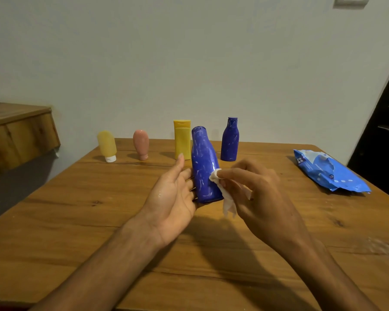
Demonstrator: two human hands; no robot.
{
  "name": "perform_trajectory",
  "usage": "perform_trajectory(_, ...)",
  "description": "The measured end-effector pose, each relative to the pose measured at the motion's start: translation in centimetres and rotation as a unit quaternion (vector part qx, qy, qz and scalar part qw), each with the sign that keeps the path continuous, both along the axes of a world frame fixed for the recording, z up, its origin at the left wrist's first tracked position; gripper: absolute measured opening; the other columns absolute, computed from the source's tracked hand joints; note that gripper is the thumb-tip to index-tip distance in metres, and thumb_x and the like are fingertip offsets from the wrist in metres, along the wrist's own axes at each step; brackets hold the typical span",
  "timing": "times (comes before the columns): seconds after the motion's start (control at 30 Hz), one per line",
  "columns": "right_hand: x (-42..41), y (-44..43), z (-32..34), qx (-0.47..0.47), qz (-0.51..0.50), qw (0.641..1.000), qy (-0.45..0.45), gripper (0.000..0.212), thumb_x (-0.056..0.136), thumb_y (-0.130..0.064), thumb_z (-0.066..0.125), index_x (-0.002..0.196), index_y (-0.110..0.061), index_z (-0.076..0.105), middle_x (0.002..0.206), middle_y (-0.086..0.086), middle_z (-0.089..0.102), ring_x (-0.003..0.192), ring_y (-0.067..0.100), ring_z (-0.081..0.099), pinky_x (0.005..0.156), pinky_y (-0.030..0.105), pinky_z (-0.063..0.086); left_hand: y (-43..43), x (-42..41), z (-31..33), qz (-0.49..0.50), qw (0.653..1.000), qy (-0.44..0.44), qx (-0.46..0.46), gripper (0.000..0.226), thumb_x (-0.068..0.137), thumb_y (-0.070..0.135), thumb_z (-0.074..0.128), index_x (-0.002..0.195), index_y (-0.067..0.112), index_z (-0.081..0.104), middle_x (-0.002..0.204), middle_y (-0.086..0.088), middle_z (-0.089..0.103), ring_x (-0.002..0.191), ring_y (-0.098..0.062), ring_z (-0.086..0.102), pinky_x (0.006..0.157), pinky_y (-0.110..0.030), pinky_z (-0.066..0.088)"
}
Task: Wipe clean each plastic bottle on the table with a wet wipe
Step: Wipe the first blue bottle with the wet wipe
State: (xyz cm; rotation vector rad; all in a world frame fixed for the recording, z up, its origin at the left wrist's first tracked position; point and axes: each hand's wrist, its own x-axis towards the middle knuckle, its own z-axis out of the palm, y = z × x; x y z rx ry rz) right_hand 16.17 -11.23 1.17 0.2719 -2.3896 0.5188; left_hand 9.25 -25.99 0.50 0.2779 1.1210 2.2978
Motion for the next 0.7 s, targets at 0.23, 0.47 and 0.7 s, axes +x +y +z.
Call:
perform_trajectory(0.23,0.0,-0.4,-0.1,-0.031,0.013,0.999,-0.005,0.044,0.078,-0.045,0.044,0.110,-0.025,0.065,0.101,-0.005,0.058,0.089,0.014,0.055,0.069,0.039,0.050,0.3,0.6,-0.4,-0.018,0.999,-0.020,0.047,0.053,0.100,0.044,0.037,0.143,0.013,0.045,0.132,-0.016,0.062,0.123,-0.030,0.059,0.110,-0.047,0.040)
perform_trajectory(0.47,-0.1,-0.1,0.1,-0.094,0.027,0.995,0.012,0.036,0.082,-0.042,0.047,0.109,-0.027,0.066,0.100,-0.009,0.058,0.093,0.004,0.053,0.068,0.013,0.044,0.5,1.0,-0.4,-0.027,0.997,0.005,0.070,0.045,0.101,0.044,0.035,0.139,0.023,0.047,0.125,-0.016,0.067,0.114,-0.030,0.065,0.093,-0.046,0.052)
perform_trajectory(0.7,0.0,-0.1,0.2,-0.100,0.024,0.995,0.017,0.032,0.081,-0.033,0.052,0.109,-0.026,0.067,0.101,-0.008,0.059,0.095,0.001,0.052,0.070,0.008,0.042,0.5,0.6,-0.7,-0.021,0.999,0.008,0.049,0.047,0.099,0.040,0.041,0.139,0.016,0.049,0.127,-0.018,0.065,0.116,-0.029,0.064,0.090,-0.041,0.057)
